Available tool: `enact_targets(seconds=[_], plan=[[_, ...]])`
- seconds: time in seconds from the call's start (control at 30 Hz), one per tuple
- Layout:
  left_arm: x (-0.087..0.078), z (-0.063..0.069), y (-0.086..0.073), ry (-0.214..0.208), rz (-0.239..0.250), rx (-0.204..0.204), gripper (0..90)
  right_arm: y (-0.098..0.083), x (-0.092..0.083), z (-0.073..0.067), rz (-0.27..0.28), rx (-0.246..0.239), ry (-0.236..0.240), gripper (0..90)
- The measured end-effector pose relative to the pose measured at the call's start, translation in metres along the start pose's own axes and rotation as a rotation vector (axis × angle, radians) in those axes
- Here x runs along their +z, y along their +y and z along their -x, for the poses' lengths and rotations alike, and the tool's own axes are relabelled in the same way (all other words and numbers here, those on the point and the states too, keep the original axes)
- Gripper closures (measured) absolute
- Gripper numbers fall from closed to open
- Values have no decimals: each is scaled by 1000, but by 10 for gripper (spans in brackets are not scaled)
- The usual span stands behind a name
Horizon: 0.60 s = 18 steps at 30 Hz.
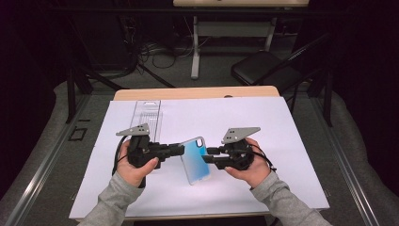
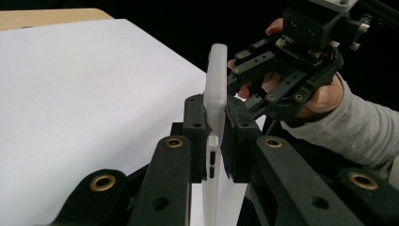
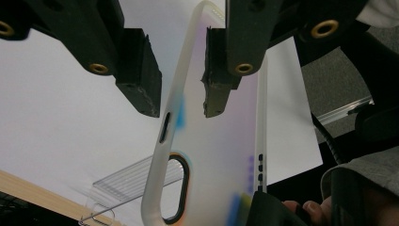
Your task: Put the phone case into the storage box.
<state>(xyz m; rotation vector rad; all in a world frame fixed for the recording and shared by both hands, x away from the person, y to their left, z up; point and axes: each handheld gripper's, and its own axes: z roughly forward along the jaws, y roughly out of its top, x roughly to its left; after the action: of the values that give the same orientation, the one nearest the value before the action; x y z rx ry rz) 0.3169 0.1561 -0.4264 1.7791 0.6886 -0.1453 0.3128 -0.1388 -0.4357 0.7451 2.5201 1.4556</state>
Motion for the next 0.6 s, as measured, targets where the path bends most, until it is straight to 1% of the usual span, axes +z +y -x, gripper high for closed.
enact_targets(seconds=[0.13, 0.2, 0.33, 0.47, 0.57, 0.6], plan=[[-2, 1, 3, -21, -13, 22, 815, -1, -1, -2, 8, -1, 21, 672], [-3, 2, 4, -22, -23, 38, 815, -1, -1, -2, 13, -5, 29, 672], [-5, 3, 7, -19, -43, 55, 815, -1, -1, -4, 25, -8, 46, 671], [-7, 4, 11, -6, -60, 73, 815, 0, -1, -4, 35, -6, 46, 671], [-8, 4, 13, -5, -64, 82, 816, 0, -2, -4, 43, -5, 45, 672], [-9, 5, 15, -4, -68, 93, 815, 0, -2, -4, 46, -4, 45, 672]])
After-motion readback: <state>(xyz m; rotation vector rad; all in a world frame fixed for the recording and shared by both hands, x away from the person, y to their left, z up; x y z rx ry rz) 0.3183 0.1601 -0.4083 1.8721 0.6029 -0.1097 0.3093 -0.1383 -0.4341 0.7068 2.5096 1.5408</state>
